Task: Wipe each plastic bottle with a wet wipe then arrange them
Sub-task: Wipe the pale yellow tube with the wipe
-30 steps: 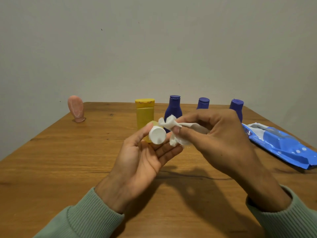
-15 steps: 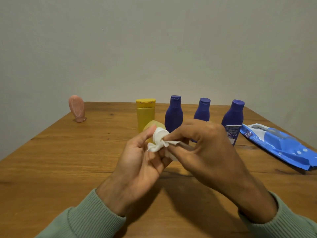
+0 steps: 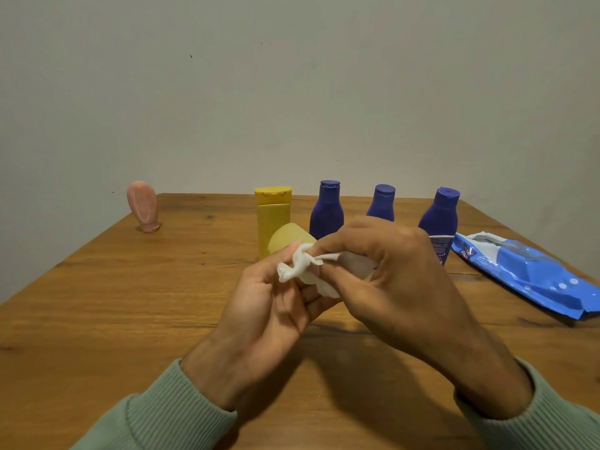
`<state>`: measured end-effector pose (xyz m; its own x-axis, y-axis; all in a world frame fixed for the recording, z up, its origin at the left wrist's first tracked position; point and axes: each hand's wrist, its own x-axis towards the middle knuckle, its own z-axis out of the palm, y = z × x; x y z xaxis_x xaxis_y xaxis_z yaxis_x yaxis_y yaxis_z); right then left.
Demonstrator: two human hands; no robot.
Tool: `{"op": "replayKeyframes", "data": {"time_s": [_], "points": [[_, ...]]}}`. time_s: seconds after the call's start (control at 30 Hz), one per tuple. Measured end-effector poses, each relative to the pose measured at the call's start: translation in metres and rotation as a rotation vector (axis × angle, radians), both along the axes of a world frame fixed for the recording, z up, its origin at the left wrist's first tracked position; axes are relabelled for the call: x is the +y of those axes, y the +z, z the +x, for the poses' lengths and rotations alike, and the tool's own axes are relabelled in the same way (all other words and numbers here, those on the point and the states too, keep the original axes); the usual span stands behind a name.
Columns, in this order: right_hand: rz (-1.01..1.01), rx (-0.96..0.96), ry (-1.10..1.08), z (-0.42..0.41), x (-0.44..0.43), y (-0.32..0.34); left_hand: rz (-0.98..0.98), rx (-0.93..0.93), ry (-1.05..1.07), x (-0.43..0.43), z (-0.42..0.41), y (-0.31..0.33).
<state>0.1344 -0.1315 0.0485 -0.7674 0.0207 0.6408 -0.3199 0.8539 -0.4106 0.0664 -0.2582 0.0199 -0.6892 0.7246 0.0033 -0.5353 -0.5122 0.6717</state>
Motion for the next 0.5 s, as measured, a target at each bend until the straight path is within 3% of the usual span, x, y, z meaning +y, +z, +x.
{"op": "replayKeyframes", "data": {"time_s": [0.5], "points": [[-0.198, -0.233, -0.076, -0.002, 0.011, 0.006, -0.017, -0.058, 0.016, 0.0, -0.004, 0.0]]}}
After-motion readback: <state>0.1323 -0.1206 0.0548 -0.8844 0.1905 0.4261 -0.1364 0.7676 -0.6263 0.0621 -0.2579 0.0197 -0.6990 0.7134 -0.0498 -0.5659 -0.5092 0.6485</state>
